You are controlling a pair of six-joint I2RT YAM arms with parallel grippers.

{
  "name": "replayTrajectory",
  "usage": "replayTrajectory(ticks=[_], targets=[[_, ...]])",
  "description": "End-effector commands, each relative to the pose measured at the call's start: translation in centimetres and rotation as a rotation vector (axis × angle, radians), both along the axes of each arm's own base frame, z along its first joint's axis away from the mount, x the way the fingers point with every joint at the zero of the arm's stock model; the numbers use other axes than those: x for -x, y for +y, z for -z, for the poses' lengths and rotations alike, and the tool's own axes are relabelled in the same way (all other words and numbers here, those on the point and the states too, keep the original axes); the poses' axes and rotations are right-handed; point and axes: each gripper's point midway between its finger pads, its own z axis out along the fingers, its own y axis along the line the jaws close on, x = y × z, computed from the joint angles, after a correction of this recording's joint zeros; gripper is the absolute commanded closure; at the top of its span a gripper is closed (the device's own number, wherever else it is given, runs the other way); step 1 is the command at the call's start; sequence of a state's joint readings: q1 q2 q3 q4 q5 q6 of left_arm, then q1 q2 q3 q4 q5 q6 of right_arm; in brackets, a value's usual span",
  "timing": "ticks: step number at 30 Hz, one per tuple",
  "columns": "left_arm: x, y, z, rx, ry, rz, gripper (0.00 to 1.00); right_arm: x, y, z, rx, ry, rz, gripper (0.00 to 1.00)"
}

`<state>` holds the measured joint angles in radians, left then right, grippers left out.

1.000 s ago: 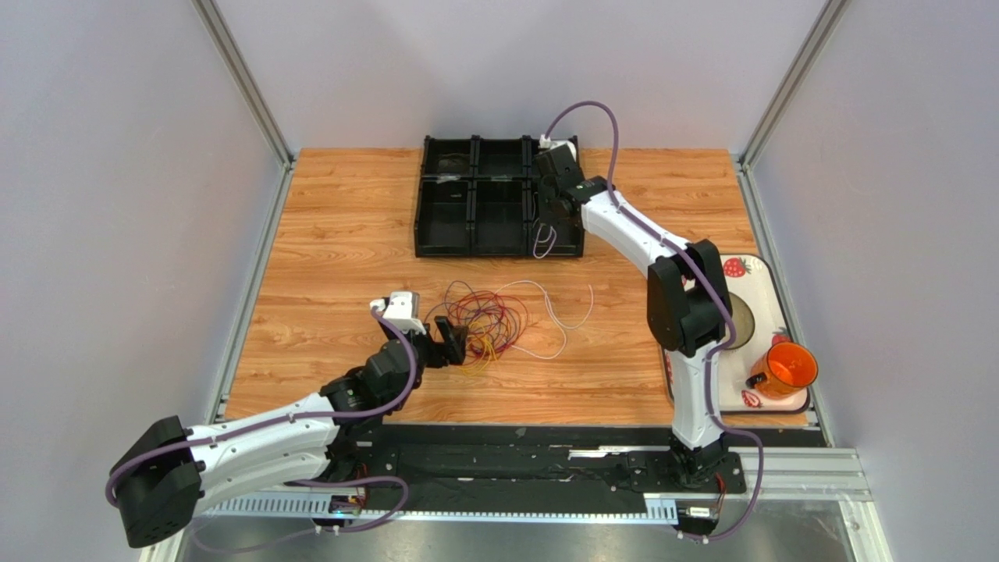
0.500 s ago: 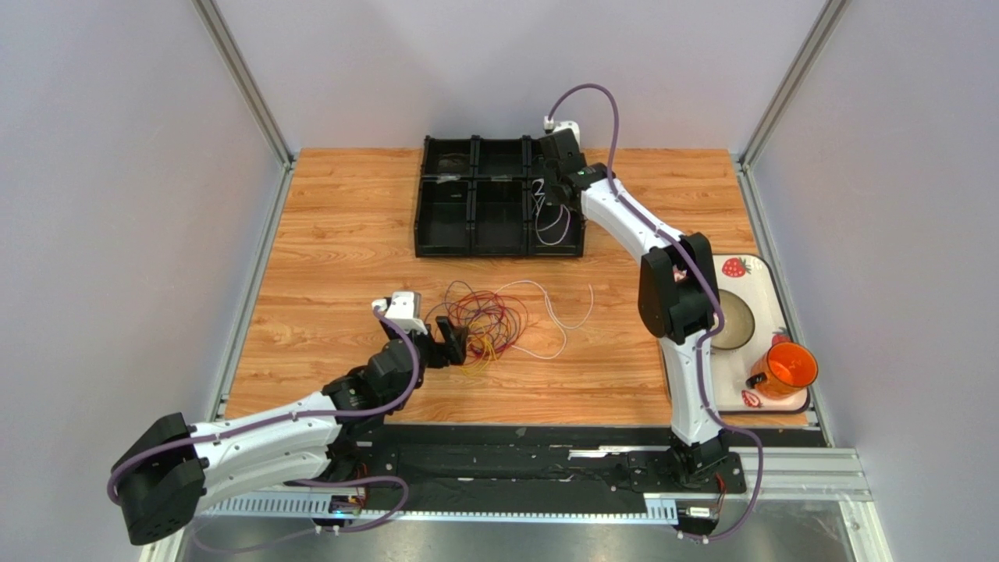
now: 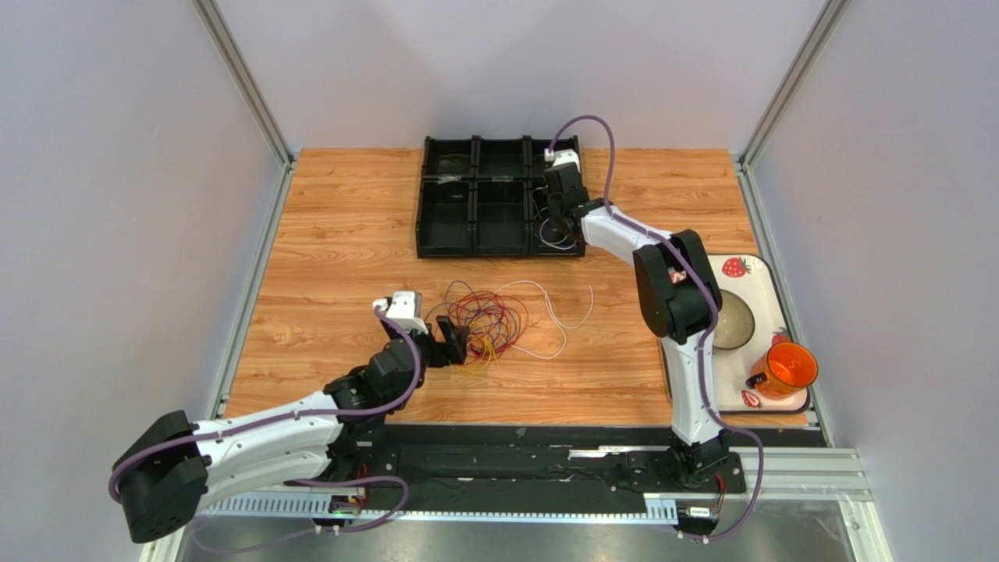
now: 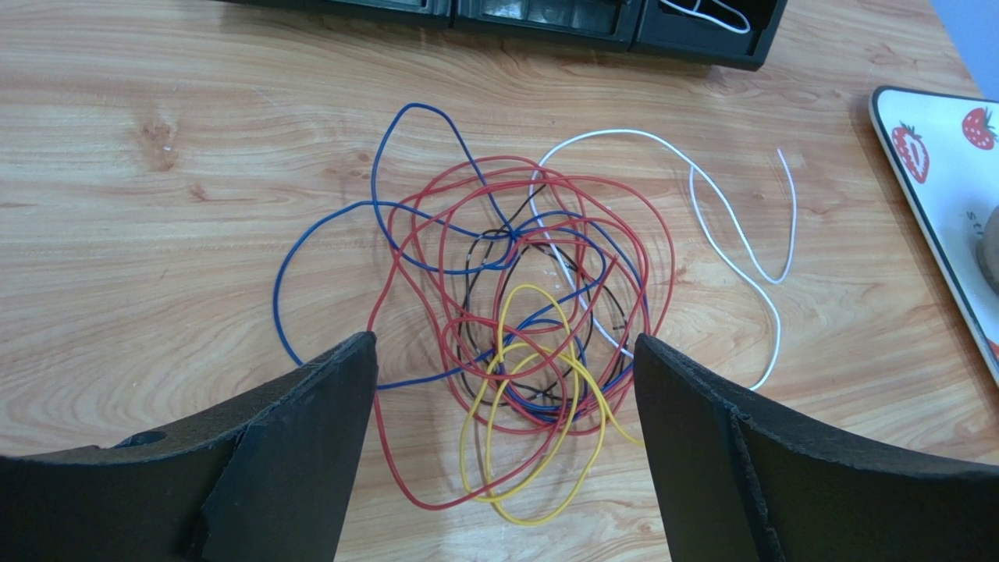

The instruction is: Untangle the cables

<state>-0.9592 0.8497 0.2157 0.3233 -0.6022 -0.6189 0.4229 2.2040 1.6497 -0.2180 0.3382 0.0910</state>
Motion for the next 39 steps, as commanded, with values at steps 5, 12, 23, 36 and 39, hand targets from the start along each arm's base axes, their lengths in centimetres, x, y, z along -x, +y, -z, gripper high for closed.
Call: replayTrajectory(ticks=[5, 12, 23, 36, 39], targets=[[-0.5, -0.4, -1.4, 0.037, -0.031, -0.008, 0.12, -1.5, 1.6, -8.2, -0.116, -0.149, -0.038, 1.0], [-0.5, -0.4, -1.4, 0.036, -0.029, -0.005, 0.12, -1.2, 1.6, -13.6, -0.13, -0.166, -0.049, 0.53], [-0.4, -0.4, -1.3, 0.038, -0.028, -0.001, 0.12, 3.6, -0.1, -24.0, -0.216, -0.292, -0.023, 0.5], [-0.3, -0.8, -1.1, 0.03, -0.019, 0.022, 0.11, 15.8, 2.5, -15.9, -0.425, -0.083, -0.097, 0.52], [-0.3, -1.3, -0.8, 0.01, -0.004, 0.04, 0.11, 18.7, 3.5, -12.7, -0.432, -0.027, -0.127, 0.53]])
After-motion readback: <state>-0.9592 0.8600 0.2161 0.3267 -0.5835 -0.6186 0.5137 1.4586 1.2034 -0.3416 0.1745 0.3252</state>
